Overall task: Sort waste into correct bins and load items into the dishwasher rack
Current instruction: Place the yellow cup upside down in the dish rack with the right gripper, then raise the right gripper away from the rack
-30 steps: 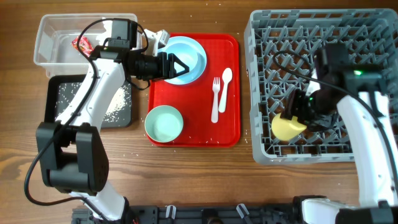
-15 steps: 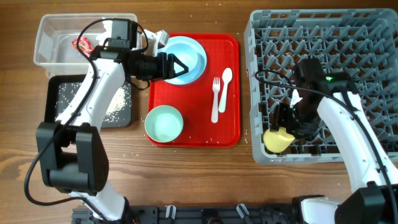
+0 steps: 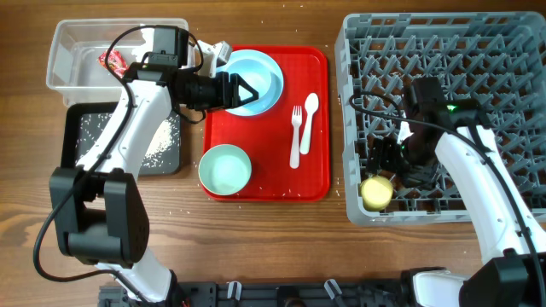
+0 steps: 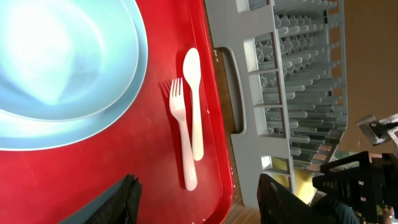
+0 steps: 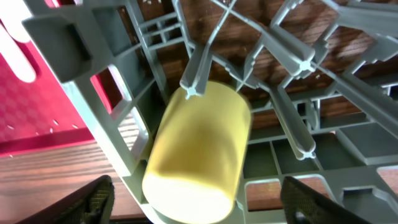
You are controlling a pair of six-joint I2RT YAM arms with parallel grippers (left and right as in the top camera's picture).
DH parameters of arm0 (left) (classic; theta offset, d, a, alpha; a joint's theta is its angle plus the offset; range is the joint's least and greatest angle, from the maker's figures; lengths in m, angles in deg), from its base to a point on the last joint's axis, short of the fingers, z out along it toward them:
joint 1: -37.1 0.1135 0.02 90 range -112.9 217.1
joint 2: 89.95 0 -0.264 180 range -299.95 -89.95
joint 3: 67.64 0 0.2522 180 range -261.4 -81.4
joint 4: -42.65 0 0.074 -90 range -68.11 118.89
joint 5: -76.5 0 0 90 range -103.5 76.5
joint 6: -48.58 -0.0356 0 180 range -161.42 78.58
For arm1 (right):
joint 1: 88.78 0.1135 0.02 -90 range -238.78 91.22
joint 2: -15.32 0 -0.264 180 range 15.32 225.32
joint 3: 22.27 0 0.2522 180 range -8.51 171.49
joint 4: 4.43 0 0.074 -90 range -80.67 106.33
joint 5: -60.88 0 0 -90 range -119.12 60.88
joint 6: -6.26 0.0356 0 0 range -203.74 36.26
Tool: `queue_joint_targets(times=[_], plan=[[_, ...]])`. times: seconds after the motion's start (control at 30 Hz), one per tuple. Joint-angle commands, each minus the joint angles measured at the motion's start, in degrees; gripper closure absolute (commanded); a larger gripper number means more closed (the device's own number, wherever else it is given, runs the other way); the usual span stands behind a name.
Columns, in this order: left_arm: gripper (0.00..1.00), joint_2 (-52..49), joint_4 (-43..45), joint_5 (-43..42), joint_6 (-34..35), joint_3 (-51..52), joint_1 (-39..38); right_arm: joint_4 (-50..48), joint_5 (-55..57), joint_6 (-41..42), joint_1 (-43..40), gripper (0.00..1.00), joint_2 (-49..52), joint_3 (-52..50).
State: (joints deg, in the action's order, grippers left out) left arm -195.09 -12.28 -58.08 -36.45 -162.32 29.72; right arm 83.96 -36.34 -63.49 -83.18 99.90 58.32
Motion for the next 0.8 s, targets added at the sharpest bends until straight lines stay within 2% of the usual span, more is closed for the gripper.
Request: queue_joint_targets(times=[0.0,0.2,0.4,0.5,0.67,0.77], plan=[[0.39,0.8,-0.2,0.4,-0.7,-0.1,0.1,0.7,0.5,-0.7,0.2,0.11,0.5,-0.2],[0.39,0.8,-0.2,0.5,-0.7,-0.1,0.1,0.4,0.7,-0.9,0.2,0.12,0.4,3.1],[0.39,0.8,-0.2,1.3,-0.7,-0.1,0.1,-1.3,0.6,-2.8,0.2,0.14,0.3,15.6],[0.39,0.8,-0.2,2.7,-0.7,-0.1,0.1,-6.7,-4.1,-5.3,0.2,0.14,0.3,20.1],[0.4,0.8,-0.2,4.2,-0.7,-0.1,0.1,-17.6,-12.1,-5.1,0.4,0.18,0.4,20.4],[0.4,0.8,-0.2,4.2,-0.7,-0.1,0.1,-22.1,-12.4,-5.0,1.7,0.18,0.4,20.4]])
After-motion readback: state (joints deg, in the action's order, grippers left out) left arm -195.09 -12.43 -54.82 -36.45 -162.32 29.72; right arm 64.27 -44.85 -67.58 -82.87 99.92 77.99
